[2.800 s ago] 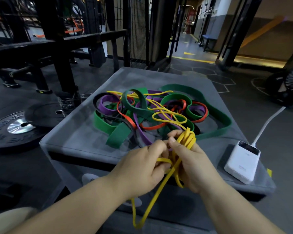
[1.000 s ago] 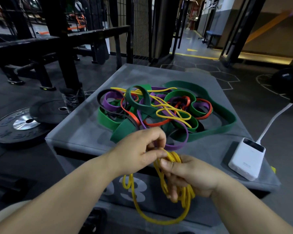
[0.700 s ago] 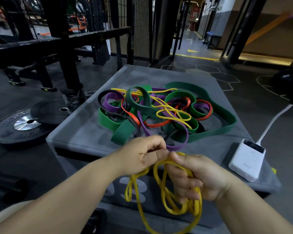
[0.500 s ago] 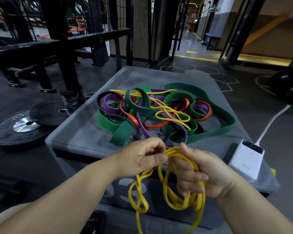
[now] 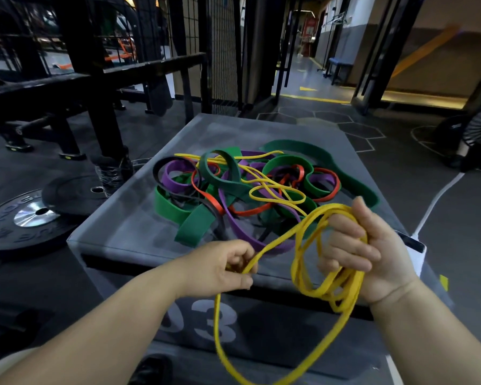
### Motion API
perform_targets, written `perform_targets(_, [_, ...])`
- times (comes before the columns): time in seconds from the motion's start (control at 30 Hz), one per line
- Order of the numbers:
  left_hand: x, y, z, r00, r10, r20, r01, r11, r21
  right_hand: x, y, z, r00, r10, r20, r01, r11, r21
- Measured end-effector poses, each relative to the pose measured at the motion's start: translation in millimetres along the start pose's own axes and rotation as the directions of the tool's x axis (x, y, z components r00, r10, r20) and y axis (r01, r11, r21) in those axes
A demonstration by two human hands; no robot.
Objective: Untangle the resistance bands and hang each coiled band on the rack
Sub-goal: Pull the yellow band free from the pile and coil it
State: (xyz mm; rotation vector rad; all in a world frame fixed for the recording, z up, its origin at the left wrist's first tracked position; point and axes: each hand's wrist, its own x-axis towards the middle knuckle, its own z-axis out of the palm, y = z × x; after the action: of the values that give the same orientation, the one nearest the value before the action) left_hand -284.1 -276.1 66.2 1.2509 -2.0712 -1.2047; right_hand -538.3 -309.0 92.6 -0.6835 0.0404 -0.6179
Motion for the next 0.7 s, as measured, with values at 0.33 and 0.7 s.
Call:
perform_targets(0.33, [9.1, -12.4, 14.2, 0.987, -0.163, -0.014, 0.163, 0.973, 0.162, -4.3, -0.4, 4.3, 0.991, -0.131, -0.016, 0.132, 0.989, 0.07])
perform_targets(0.7, [10.3, -8.6, 14.1, 0.96, -0.259, -0.104, 0.24, 0.956, -0.168, -5.8, -0.9, 14.5, 0.989, -0.144, 0.043, 0.141, 0.987, 0.071])
